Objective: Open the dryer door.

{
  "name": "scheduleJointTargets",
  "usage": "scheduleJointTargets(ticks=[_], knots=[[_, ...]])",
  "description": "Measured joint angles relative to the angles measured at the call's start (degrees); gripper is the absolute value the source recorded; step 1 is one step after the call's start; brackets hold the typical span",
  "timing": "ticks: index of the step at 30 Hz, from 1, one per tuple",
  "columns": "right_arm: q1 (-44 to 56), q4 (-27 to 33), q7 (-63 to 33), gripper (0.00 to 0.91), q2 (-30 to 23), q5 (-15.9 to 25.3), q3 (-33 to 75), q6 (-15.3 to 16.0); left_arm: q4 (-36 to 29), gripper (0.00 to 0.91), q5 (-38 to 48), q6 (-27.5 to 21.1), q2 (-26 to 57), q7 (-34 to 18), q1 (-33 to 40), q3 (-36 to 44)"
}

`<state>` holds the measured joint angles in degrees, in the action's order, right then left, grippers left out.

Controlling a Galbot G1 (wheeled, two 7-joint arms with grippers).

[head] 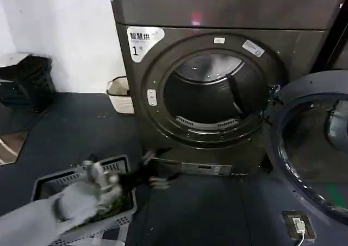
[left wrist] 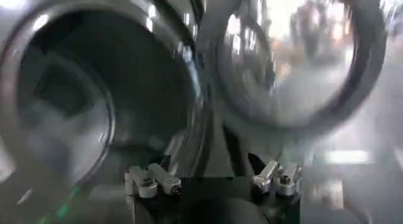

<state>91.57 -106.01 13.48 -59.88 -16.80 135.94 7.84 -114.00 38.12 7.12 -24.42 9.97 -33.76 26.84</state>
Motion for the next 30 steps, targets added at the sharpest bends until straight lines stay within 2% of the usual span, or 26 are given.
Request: scheduleJointTargets(ticks=[3,7,11,14,22,30], knots=[[-0.4,0.0,0.0,0.907,0.0,0.1,-0.7,0.0,0.1,0.907,-2.0,-1.6,4.8,2.0,-4.1,-5.1],[-1.1,0.2,0.1,0.907,-0.1,0.9,-1.6,-0.2,2.5,0.907,-4.7,-3.1,10.1,7.1,-6.0,-9.7],[-1.7,0.5,0.1,0.907,-0.1,1.1,-2.3,-0.3,5.0,0.907,-8.1,-5.5,14.9,11.1,-7.2,-11.2],[-1.9,0.7,0.1,0.907,-0.2,1.2,-2.7,-0.5,6.7,0.907,-12.1,-5.4,18.5,13.8,-8.1,-11.6],[-1.9,1.1,0.1,0.907,-0.1,1.2,-2.7,-0.8,11.7,0.907,-19.6,-3.4,23.9,17.3,-9.5,-11.0],[-1.9,0.8,0.1,0.907,-0.3,1.2,-3.0,-0.9,14.5,0.907,-22.7,-3.4,24.8,18.7,-9.5,-9.7]])
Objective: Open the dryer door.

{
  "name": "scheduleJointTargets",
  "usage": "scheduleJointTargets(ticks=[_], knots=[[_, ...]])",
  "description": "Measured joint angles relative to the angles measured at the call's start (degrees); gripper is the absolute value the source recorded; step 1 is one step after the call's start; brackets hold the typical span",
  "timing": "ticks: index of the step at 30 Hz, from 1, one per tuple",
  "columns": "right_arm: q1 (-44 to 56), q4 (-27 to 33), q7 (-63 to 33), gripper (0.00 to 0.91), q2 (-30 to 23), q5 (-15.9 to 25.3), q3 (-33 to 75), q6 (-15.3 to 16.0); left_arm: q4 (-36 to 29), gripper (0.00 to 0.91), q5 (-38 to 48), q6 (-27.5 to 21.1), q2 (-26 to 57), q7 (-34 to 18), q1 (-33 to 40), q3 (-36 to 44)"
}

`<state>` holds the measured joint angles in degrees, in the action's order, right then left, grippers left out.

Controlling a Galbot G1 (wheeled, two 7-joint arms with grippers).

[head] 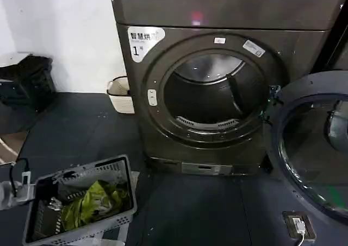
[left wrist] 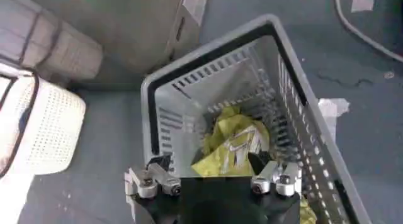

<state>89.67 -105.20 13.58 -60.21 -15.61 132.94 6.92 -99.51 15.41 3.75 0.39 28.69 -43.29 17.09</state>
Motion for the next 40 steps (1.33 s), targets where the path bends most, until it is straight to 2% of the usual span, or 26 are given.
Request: scheduleJointTargets(ticks=[5,9,21,40], knots=[[0.2,0.1,0.0,0.907,-0.1,-0.2,0.2,0.0,0.6,0.907,-3.0,-0.2,0.2,2.1,0.2,-0.1],[0.3,0.0,0.0,0.907,-0.1,-0.3,0.5,-0.2,1.1,0.907,-2.8,-0.2,-0.2,0.9,0.4,-0.2],[0.3,0.2,0.0,0.907,-0.5,-0.2,0.5,-0.8,1.1,0.907,-3.6,-0.2,0.2,1.5,0.3,-0.2],[0.4,0.0,0.1,0.907,-0.7,-0.2,0.5,-1.1,0.2,0.907,-6.2,-0.2,2.0,5.3,0.2,-1.6]])
